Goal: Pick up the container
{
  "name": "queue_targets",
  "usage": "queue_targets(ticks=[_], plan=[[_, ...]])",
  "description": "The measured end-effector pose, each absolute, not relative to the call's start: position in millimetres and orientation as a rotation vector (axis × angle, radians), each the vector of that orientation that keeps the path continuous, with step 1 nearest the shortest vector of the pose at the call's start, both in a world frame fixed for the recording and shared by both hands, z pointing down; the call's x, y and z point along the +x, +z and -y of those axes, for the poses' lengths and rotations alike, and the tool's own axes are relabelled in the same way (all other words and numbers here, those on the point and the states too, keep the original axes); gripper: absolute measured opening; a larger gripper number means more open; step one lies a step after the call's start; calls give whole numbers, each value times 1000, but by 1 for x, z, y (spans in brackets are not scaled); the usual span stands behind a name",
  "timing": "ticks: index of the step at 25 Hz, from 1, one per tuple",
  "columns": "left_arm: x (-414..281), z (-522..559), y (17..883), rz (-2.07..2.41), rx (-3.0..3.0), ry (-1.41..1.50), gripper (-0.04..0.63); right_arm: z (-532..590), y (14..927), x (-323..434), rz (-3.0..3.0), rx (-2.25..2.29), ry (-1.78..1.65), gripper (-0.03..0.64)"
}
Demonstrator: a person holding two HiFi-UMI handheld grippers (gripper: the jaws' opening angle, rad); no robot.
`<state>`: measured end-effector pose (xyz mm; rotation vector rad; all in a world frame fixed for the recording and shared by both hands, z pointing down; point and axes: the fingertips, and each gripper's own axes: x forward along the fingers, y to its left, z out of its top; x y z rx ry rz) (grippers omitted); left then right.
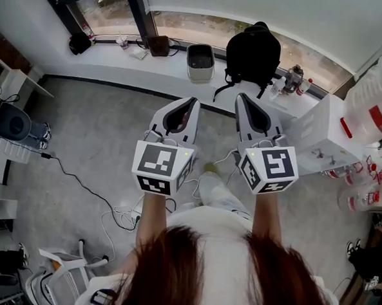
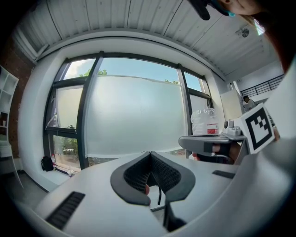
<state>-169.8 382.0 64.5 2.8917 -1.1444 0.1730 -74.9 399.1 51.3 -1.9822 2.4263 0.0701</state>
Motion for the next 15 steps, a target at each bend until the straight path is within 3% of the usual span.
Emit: queue_targets(ticks=[15], plan=[[-113,-258,83,1173,2880,270,17,-274,63,-24,-2441,-1963,59,25]])
